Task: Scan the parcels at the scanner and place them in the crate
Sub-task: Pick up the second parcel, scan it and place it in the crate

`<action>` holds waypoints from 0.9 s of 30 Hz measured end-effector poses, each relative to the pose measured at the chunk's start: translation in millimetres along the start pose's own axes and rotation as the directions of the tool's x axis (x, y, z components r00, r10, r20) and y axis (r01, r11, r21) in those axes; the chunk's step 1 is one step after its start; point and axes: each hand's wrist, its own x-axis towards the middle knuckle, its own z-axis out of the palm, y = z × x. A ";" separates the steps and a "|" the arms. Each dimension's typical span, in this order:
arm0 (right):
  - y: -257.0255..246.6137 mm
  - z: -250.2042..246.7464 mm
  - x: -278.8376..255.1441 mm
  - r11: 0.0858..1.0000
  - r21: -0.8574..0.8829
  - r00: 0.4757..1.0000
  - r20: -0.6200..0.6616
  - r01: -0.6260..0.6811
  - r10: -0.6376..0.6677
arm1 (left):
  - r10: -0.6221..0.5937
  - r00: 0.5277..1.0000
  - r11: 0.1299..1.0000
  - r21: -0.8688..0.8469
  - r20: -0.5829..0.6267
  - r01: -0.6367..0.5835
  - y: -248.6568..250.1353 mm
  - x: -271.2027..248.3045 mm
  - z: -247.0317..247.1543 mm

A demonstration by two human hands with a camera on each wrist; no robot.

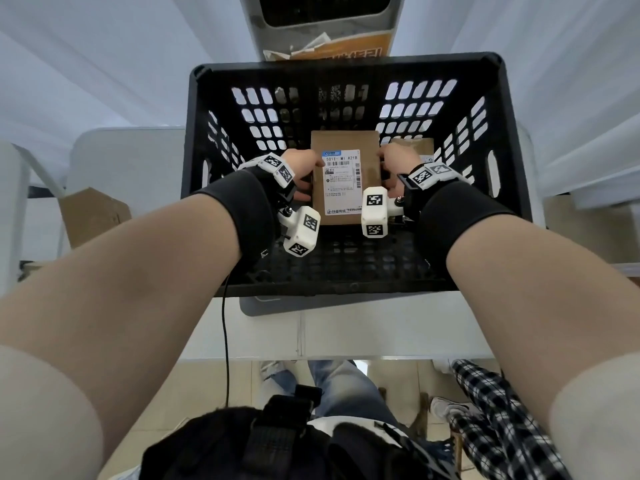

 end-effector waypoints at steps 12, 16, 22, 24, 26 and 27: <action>-68.8 -5.6 -64.4 0.968 0.251 0.994 -0.109 0.027 0.000 | 0.208 0.966 0.978 -0.015 0.150 -0.208 15.3 -85.3 -35.6; -106.4 7.9 -93.2 0.748 0.662 0.998 0.011 -0.052 0.061 | 0.236 0.958 0.971 -0.081 0.163 -0.225 10.3 -109.1 -67.3; -170.0 34.0 -135.8 0.649 0.761 1.000 -0.024 0.008 0.016 | 0.296 0.935 0.955 -0.090 0.194 -0.283 -6.7 -134.2 -125.6; -188.4 44.9 -146.2 0.648 0.761 1.000 -0.029 0.026 -0.006 | 0.314 0.933 0.949 -0.100 0.178 -0.300 -12.9 -138.9 -147.4; -208.9 60.4 -154.2 0.637 0.770 0.999 -0.035 0.036 -0.014 | 0.337 0.926 0.940 -0.111 0.171 -0.322 -23.3 -140.6 -173.8; -218.6 68.2 -156.7 0.628 0.777 0.999 -0.033 0.039 -0.022 | 0.346 0.924 0.936 -0.123 0.163 -0.329 -28.7 -140.2 -187.0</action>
